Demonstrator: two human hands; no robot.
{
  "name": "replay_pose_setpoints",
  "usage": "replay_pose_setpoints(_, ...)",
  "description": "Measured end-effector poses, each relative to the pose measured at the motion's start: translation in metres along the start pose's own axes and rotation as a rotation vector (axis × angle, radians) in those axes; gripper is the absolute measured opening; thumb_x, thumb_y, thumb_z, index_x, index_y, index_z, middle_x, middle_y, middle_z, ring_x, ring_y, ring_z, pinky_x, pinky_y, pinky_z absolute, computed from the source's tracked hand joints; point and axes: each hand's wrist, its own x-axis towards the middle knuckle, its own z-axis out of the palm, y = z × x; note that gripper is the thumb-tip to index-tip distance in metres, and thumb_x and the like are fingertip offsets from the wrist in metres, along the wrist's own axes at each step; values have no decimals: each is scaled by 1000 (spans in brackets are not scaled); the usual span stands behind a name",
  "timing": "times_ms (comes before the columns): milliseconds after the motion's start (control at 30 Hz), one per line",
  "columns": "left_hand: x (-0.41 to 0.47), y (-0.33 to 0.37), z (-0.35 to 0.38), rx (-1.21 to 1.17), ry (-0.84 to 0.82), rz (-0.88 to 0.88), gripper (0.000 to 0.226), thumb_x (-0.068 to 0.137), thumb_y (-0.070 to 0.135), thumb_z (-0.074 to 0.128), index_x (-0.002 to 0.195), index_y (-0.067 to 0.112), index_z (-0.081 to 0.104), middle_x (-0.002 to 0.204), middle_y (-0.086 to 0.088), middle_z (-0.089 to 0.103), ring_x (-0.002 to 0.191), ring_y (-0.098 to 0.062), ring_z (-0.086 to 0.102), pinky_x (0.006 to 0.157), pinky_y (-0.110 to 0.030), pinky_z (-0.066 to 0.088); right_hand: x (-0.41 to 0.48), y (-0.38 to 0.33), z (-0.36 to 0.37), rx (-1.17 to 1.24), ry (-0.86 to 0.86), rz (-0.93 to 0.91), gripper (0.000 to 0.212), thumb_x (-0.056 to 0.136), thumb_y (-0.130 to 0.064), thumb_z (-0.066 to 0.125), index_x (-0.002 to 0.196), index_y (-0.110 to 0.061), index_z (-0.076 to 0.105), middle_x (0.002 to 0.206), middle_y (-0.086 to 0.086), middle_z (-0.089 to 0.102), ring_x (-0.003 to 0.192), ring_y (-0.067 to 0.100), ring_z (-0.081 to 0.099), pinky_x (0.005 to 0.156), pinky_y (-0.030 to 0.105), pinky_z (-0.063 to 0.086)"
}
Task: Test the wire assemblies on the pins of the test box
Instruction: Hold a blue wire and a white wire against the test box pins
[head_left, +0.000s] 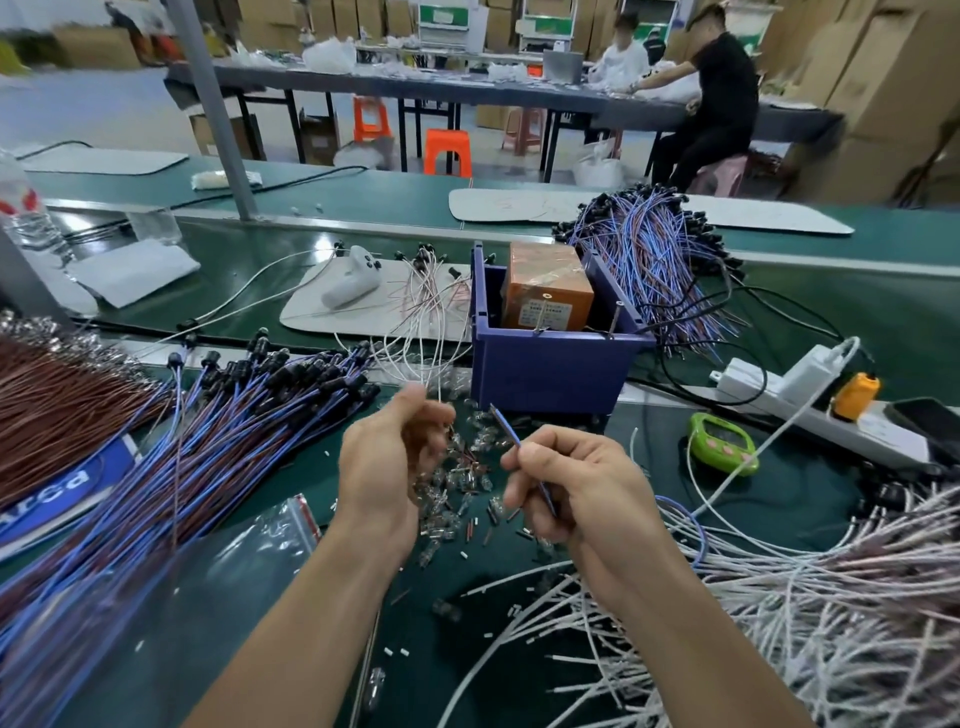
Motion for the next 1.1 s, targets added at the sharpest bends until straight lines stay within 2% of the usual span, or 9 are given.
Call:
replay_pose_setpoints(100,-6,1,4,200,-129,59,35,83,49,77,73,16,82,59,0,64,52,-8,53,50,-18,42,1,-2,0,38,13,-18,35,102,-6,54,76,-16,74,73,18,70,45,16,51,44,24,33)
replay_pose_setpoints(167,-13,-1,13,258,-293,79,20,75,34,83,82,15,83,67,-4,73,58,-12,62,59,-23,51,1,-2,1,25,5,-31,33,103,-5,52,79,-13,73,75,20,71,50,19,57,46,26,39)
replay_pose_setpoints(267,-13,-1,17,232,-280,100,4,82,13,79,82,13,83,74,-11,76,66,-18,67,66,-33,57,1,-3,1,-18,14,-63,24,103,-3,52,85,-4,69,79,22,73,58,25,65,51,27,51)
replay_pose_setpoints(500,-16,2,12,208,-374,119,19,63,26,90,79,16,84,76,-5,77,71,-11,70,68,-20,54,-3,-2,6,-164,66,-132,25,102,-12,61,81,-8,73,77,17,76,65,27,73,58,29,59)
replay_pose_setpoints(667,-16,7,13,149,-188,111,20,59,35,87,72,21,83,70,0,74,62,-6,63,61,-17,51,-3,-3,1,-198,203,-220,30,101,-7,58,77,-15,73,77,12,77,70,28,76,63,30,61)
replay_pose_setpoints(767,-8,17,2,-119,-127,-22,20,61,31,86,72,16,80,72,-1,72,60,-7,62,57,-15,54,-2,-11,-8,-68,305,-292,35,102,-6,57,75,-18,75,80,14,78,77,30,77,68,31,62)
replay_pose_setpoints(867,-1,24,-8,-223,-39,-30,12,71,27,80,73,15,79,74,-2,74,60,-7,66,54,-14,54,-4,-20,-21,122,367,-356,37,103,-8,54,74,-19,75,78,16,76,80,30,77,72,30,62)
replay_pose_setpoints(967,-1,27,-10,-254,33,-19,12,73,28,78,69,17,80,75,-2,75,61,-7,68,53,-14,54,-9,-32,-31,298,385,-341,30,104,-16,51,80,-16,70,69,11,73,69,26,75,59,30,59)
replay_pose_setpoints(1100,0,28,-12,-287,103,10,13,91,22,69,80,15,73,74,-1,75,59,-5,68,49,-13,50,-12,-44,-42,428,424,-342,28,103,-13,51,80,-12,67,57,3,59,48,12,55,41,23,43)
